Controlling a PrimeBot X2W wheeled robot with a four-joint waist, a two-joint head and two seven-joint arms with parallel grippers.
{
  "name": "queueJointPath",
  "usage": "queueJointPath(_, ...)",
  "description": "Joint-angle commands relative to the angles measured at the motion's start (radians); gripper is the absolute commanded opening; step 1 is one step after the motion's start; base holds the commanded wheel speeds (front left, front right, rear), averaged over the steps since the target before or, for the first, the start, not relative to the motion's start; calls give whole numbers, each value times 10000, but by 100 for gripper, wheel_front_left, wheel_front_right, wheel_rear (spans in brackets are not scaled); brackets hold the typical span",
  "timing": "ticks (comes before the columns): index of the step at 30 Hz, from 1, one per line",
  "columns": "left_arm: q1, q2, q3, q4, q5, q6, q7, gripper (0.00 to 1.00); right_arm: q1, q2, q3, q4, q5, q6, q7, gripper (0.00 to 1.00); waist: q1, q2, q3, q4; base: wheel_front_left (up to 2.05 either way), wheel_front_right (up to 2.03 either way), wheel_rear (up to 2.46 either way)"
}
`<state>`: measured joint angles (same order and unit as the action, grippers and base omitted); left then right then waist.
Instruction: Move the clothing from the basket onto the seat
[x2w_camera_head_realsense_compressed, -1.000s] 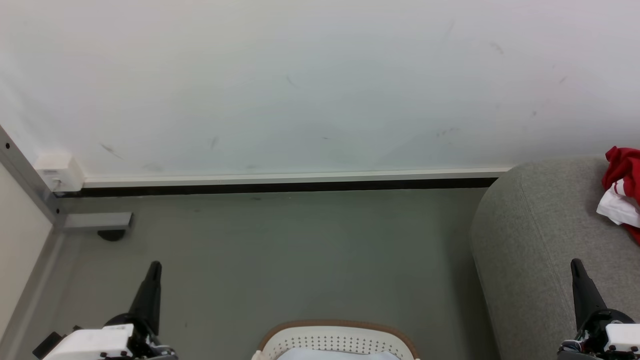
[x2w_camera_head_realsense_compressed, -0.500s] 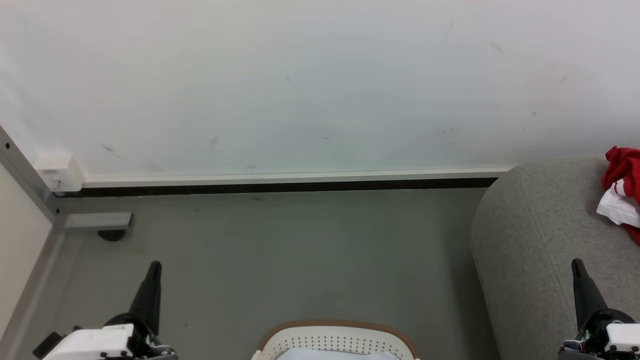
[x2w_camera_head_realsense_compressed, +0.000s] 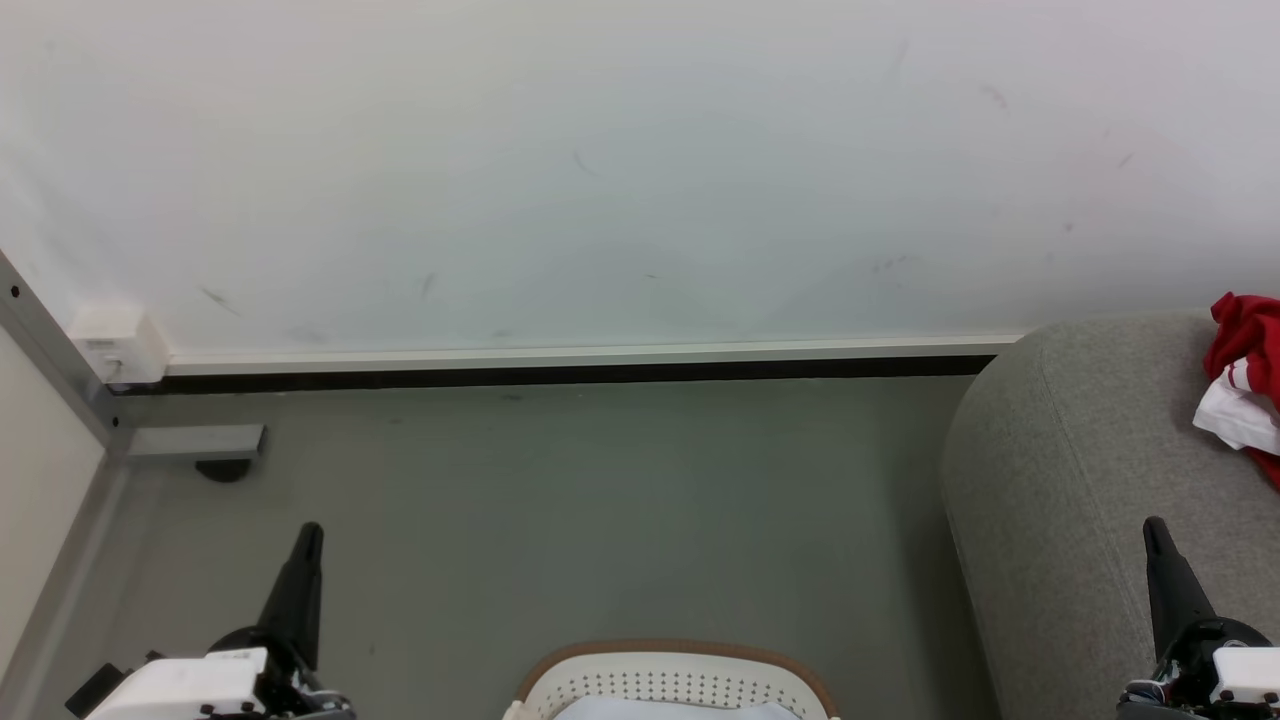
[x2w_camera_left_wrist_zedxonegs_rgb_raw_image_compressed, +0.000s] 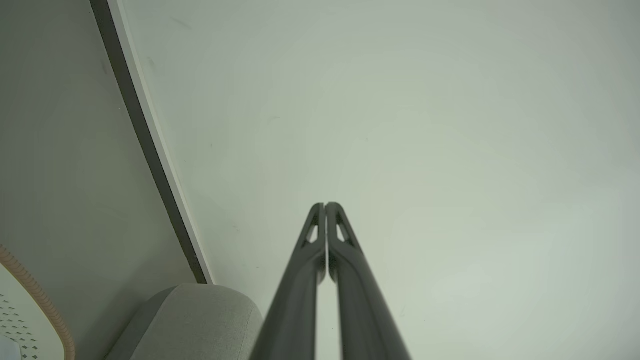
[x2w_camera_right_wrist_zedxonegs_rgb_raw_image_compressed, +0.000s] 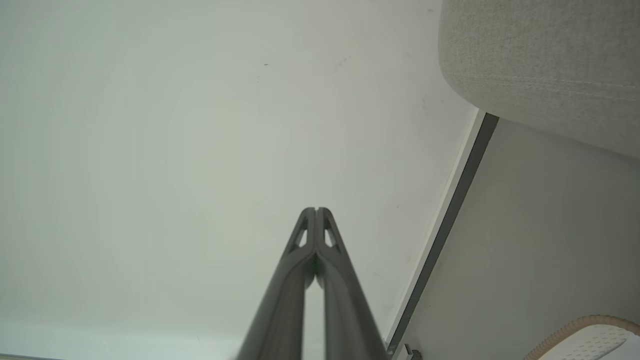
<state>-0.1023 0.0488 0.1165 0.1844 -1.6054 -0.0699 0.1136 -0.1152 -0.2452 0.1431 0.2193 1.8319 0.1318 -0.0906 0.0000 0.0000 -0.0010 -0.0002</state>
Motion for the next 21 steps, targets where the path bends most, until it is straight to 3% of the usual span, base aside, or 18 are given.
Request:
queueJointPath(1,-84,21,24,-39,-124,-50,35,0,-59,-61,6,-59,120,-21,-41,0,0,0,0,0,0,0,0)
queueJointPath(21,-82,21,24,-41,-125,-49,35,0,-64,-180,148,-97,196,-21,-154,0,0,0,2,1,0,0,0)
